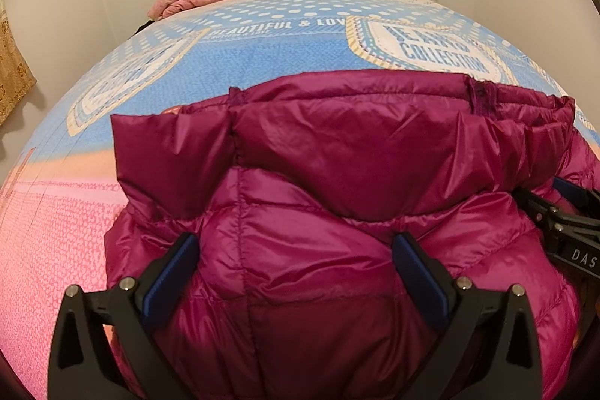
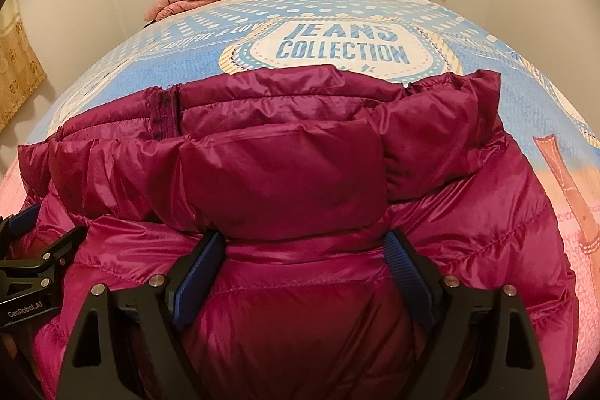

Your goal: Fold large clothes

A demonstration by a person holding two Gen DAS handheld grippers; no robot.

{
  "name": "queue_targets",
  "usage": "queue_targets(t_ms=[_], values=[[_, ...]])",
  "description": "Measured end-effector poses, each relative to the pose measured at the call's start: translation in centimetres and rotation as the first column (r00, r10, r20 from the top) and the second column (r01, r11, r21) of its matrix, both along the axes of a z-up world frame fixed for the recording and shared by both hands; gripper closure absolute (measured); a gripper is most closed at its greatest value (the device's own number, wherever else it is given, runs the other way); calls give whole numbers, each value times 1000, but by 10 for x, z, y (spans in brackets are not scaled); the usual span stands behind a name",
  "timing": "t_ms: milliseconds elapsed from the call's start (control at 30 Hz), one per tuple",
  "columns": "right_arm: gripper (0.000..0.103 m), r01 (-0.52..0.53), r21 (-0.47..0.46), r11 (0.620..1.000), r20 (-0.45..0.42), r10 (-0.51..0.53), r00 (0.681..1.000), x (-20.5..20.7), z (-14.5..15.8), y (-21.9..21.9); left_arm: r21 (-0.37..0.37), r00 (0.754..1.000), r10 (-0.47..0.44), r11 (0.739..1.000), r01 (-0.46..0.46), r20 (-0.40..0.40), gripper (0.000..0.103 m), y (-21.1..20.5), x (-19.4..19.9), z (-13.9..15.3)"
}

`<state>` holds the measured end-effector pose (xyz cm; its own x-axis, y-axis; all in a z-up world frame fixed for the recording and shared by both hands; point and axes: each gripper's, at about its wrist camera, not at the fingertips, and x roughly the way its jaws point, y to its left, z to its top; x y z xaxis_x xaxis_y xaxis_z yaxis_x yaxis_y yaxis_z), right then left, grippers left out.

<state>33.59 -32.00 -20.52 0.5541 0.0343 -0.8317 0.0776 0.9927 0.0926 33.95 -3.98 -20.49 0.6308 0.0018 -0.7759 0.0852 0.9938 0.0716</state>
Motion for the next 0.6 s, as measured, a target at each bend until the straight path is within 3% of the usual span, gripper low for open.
queue_targets(t_ms=[133, 367, 500, 600], values=[[15, -1, 12, 1000, 6, 1, 1000, -1, 2, 0, 5, 1000, 2, 1000, -2, 3, 0, 0, 0, 0], [15, 10, 129, 992, 67, -19, 998, -31, 33, -6, -7, 1000, 2, 1000, -2, 1, 0, 0, 0, -1], [15, -70, 34, 997, 122, 65, 990, -48, 39, 20, -21, 1000, 0, 1000, 0, 1, 0, 3, 0, 0], [15, -67, 31, 997, 104, 64, 993, -44, 23, 23, -23, 1000, 2, 1000, -1, 2, 0, 3, -1, 0]])
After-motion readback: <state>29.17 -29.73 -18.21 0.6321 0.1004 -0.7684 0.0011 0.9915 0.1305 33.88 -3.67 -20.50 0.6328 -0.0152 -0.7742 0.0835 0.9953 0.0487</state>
